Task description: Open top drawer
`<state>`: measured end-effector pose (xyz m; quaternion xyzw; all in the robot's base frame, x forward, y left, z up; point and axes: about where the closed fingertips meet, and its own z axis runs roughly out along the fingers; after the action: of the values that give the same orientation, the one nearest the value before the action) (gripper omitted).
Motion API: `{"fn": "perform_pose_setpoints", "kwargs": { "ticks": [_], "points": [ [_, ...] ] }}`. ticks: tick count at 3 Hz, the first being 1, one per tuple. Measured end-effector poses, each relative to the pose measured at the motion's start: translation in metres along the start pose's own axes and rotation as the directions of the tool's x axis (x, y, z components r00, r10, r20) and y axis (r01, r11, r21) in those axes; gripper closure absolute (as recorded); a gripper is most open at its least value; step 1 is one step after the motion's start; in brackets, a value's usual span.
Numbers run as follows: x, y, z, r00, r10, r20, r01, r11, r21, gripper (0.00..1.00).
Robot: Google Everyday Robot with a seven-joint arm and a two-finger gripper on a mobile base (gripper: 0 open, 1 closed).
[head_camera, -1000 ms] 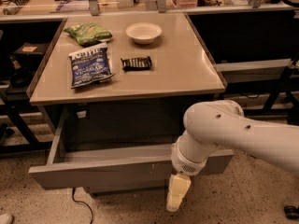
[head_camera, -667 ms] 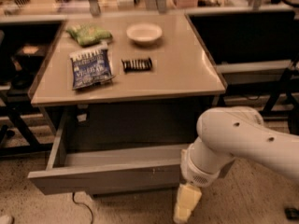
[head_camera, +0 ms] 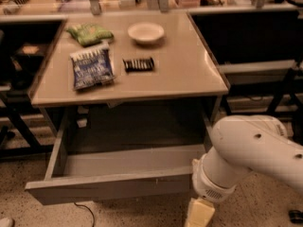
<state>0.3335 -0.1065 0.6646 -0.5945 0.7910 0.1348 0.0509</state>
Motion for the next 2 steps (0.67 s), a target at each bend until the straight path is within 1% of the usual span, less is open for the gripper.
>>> {"fn": "perform_pose_setpoints", "kwargs": {
  "ticks": [1,2],
  "points": [
    [0.000,0.000,0.000,1.000,0.000,0.000,0.000,1.0000,0.000,0.00],
    [-0.008,-0.013,0.007,1.000,-0.006,0.003,0.006,1.0000,0.000,0.00]
  ]
}}
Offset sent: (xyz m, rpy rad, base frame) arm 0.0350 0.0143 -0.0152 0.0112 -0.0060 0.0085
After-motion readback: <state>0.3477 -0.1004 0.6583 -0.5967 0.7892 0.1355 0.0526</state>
